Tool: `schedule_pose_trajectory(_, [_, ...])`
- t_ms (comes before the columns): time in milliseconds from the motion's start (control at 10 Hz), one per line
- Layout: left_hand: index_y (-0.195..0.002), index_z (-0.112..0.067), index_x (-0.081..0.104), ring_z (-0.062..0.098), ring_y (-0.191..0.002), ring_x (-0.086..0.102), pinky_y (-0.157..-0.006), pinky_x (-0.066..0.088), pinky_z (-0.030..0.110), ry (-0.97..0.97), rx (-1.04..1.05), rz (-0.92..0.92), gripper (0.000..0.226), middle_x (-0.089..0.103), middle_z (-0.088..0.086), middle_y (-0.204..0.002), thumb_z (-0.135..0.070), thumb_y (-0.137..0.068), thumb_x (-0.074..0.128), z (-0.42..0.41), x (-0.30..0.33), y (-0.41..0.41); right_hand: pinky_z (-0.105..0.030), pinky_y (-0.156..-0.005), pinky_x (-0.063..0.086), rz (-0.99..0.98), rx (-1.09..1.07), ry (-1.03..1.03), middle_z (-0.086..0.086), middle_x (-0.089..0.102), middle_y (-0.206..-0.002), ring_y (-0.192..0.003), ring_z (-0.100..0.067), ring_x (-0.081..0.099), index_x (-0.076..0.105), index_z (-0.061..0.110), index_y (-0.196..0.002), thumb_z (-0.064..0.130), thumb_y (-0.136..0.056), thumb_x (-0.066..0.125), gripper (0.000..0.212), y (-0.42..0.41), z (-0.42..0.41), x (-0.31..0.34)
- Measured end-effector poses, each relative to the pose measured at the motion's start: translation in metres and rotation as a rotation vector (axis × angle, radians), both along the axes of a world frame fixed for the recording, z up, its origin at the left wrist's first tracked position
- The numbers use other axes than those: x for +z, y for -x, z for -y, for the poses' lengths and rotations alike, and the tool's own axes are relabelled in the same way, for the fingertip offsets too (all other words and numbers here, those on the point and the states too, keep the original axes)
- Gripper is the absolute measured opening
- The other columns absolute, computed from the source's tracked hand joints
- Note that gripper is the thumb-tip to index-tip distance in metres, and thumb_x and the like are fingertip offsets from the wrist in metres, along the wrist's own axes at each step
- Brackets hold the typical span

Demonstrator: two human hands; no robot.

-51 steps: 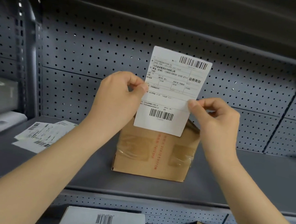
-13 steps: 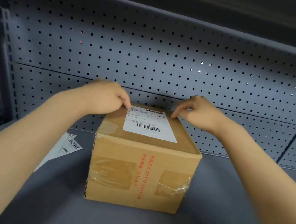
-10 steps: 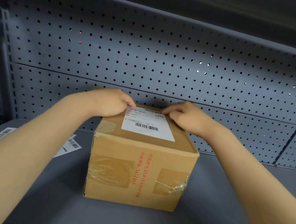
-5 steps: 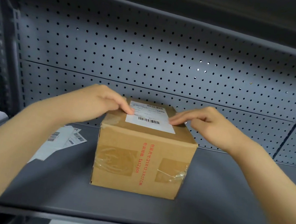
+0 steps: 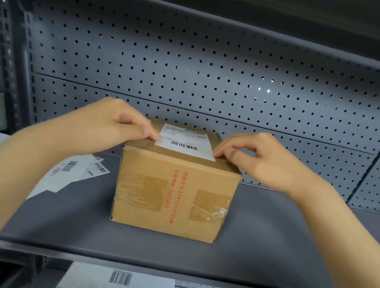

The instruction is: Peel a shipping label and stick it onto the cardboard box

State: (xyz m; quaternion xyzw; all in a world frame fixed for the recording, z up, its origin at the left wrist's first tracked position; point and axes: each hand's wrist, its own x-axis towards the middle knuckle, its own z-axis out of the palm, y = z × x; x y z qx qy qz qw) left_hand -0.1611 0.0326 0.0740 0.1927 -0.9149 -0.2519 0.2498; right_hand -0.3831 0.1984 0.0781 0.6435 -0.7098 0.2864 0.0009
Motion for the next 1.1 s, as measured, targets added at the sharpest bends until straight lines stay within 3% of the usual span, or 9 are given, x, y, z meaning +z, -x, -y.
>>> schedule_pose_trajectory(100, [-0.098,-0.049,0.067,0.004,-0.101,0.06,-0.103,0.04,0.04,0.083,-0.028,0.033,0.032,0.069,-0.015,-0.104,-0.059,-0.084,0.039,-0.021,0.0,0.015,-0.03,-0.091,0.048,-0.009,0.062,0.032,0.008,0.07,-0.107,-0.1,-0.01,0.061,0.07,0.023,-0.104,0.032,-0.094,0.048,0.026,-0.017,0.012,-0.005])
schedule_pose_trajectory(200, [-0.098,-0.043,0.069,0.004,-0.111,0.055,-0.103,0.038,0.037,0.076,0.02,0.011,0.047,0.065,-0.015,-0.115,-0.059,-0.088,0.027,-0.03,-0.008,0.022,-0.042,-0.085,0.046,-0.12,0.164,0.015,-0.005,0.068,-0.102,-0.097,-0.022,0.059,0.068,0.006,-0.095,0.042,-0.093,0.039,0.046,-0.024,0.017,-0.013])
schedule_pose_trajectory(300, [-0.088,-0.038,0.072,-0.001,-0.11,0.05,-0.098,0.036,0.032,0.085,0.133,-0.083,0.052,0.06,-0.017,-0.112,-0.053,-0.092,0.022,-0.025,-0.014,0.011,-0.041,-0.085,0.044,-0.117,0.128,0.088,-0.009,0.068,-0.094,-0.095,-0.022,0.057,0.071,0.004,-0.089,0.039,-0.093,0.039,0.048,-0.01,0.005,-0.011])
schedule_pose_trajectory(500, [-0.101,-0.035,0.07,0.006,-0.12,0.046,-0.105,0.033,0.037,0.104,0.13,-0.076,0.052,0.059,-0.016,-0.123,-0.052,-0.094,0.021,-0.034,-0.015,0.015,-0.043,-0.086,0.046,-0.19,0.138,0.108,0.002,0.067,-0.088,-0.087,-0.023,0.059,0.066,0.014,-0.078,0.046,-0.091,0.035,0.047,-0.017,0.008,-0.01])
schedule_pose_trajectory(600, [-0.104,-0.036,0.068,0.01,-0.124,0.044,-0.114,0.019,0.036,0.237,0.111,-0.03,0.056,0.061,-0.014,-0.124,-0.051,-0.09,0.016,-0.039,-0.019,0.021,-0.047,-0.106,0.032,-0.279,0.125,0.042,0.001,0.066,-0.092,-0.09,-0.018,0.059,0.064,0.011,-0.081,0.052,-0.091,0.026,0.056,-0.022,0.014,-0.017])
schedule_pose_trajectory(700, [-0.102,-0.035,0.069,0.003,-0.125,0.042,-0.117,0.004,0.031,0.308,0.156,-0.038,0.058,0.059,-0.012,-0.127,-0.047,-0.09,0.014,-0.03,-0.019,0.004,-0.051,-0.104,0.035,-0.269,0.07,0.097,0.001,0.065,-0.085,-0.09,-0.013,0.057,0.068,0.011,-0.086,0.05,-0.091,0.028,0.056,-0.012,0.0,-0.019])
schedule_pose_trajectory(900, [-0.125,-0.036,0.053,-0.005,-0.14,0.012,-0.116,-0.013,0.042,0.368,0.19,0.129,0.066,0.037,-0.018,-0.147,-0.059,-0.088,0.003,-0.035,-0.023,-0.014,-0.037,-0.085,0.049,-0.114,-0.037,0.053,-0.014,0.067,-0.098,-0.089,-0.026,0.059,0.066,0.005,-0.092,0.048,-0.094,0.036,0.052,-0.02,-0.023,-0.017])
schedule_pose_trajectory(1000, [-0.143,-0.037,0.03,-0.002,-0.143,-0.001,-0.115,-0.015,0.046,0.317,0.175,0.169,0.076,0.014,-0.019,-0.156,-0.064,-0.079,-0.001,-0.047,-0.024,-0.024,-0.027,-0.073,0.044,-0.13,-0.12,-0.005,-0.001,0.063,-0.092,-0.082,-0.013,0.056,0.064,0.011,-0.087,0.048,-0.095,0.037,0.046,-0.039,-0.026,-0.012])
schedule_pose_trajectory(1100, [-0.144,-0.039,0.025,-0.001,-0.143,0.001,-0.116,-0.011,0.045,0.262,0.164,0.053,0.06,0.013,-0.02,-0.156,-0.057,-0.088,0.009,-0.054,-0.029,-0.049,-0.018,-0.085,0.042,-0.073,-0.148,0.103,0.01,0.063,-0.108,-0.1,-0.008,0.056,0.066,0.024,-0.103,0.043,-0.095,0.042,0.032,-0.056,-0.048,-0.004])
